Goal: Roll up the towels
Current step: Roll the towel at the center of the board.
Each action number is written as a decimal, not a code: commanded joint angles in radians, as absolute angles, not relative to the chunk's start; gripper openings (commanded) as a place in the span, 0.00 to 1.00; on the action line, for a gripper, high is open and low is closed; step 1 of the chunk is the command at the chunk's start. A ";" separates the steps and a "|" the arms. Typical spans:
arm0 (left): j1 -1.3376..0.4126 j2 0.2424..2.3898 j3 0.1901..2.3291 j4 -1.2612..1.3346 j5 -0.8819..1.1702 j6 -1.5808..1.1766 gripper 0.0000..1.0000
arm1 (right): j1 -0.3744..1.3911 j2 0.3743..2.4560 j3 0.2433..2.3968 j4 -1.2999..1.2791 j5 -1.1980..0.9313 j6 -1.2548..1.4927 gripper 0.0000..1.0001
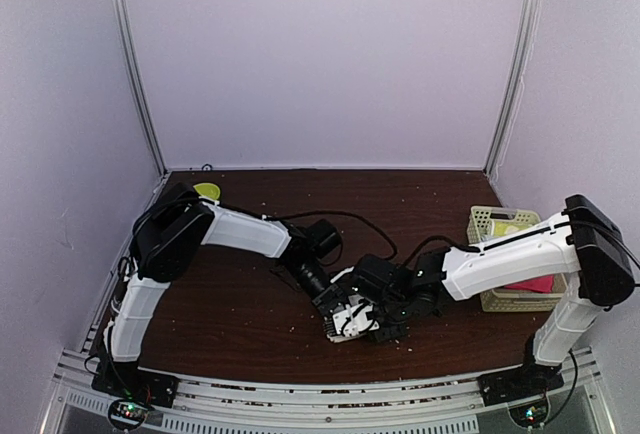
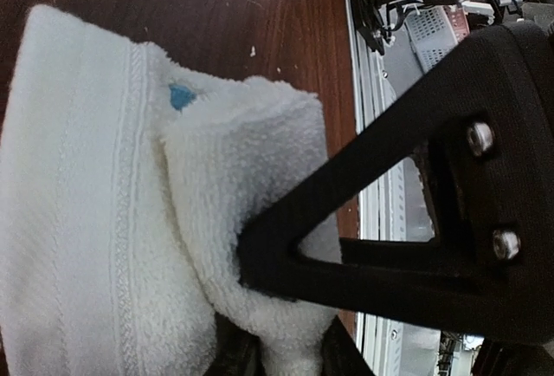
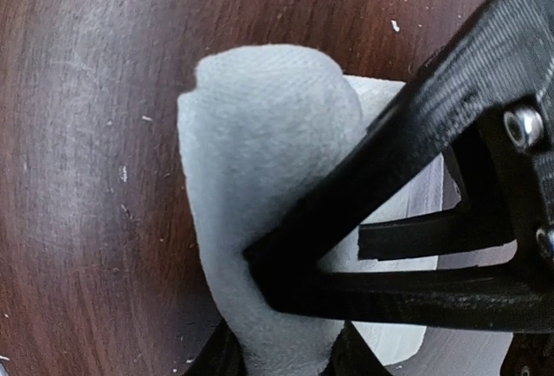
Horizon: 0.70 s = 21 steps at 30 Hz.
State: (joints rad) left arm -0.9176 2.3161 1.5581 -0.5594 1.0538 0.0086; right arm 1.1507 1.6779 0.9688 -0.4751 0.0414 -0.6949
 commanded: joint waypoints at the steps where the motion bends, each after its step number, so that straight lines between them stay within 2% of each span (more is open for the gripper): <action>1: -0.908 2.278 1.494 -0.633 0.830 0.009 0.28 | 1.152 1.711 0.958 -0.526 0.001 -0.716 0.27; 4: -0.840 2.140 1.413 -0.560 0.723 -0.054 0.33 | 1.126 1.730 1.002 -0.609 -0.104 -0.713 0.25; 8: -0.768 1.919 1.325 -0.492 0.462 -0.140 0.37 | 1.078 1.771 1.061 -0.699 -0.217 -0.703 0.24; 12: -0.770 1.720 1.262 -0.450 0.212 -0.114 0.38 | 1.008 1.839 1.162 -0.807 -0.342 -0.710 0.24; 17: -0.809 1.425 1.075 -0.244 -0.074 -0.066 0.38 | 0.907 1.973 1.337 -0.945 -0.462 -0.726 0.24; 20: -0.832 1.247 0.957 -0.081 -0.135 0.002 0.40 | 0.860 2.074 1.434 -1.033 -0.502 -0.748 0.24; 21: -0.834 1.201 0.919 -0.033 -0.147 0.024 0.44 | 0.842 2.102 1.461 -1.055 -0.516 -0.749 0.24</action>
State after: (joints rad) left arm -0.8146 1.3514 1.0363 -0.2790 0.0406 -0.0685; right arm 0.8974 1.9717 1.3983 -0.8948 -0.4454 -0.7231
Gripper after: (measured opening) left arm 0.400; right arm 0.241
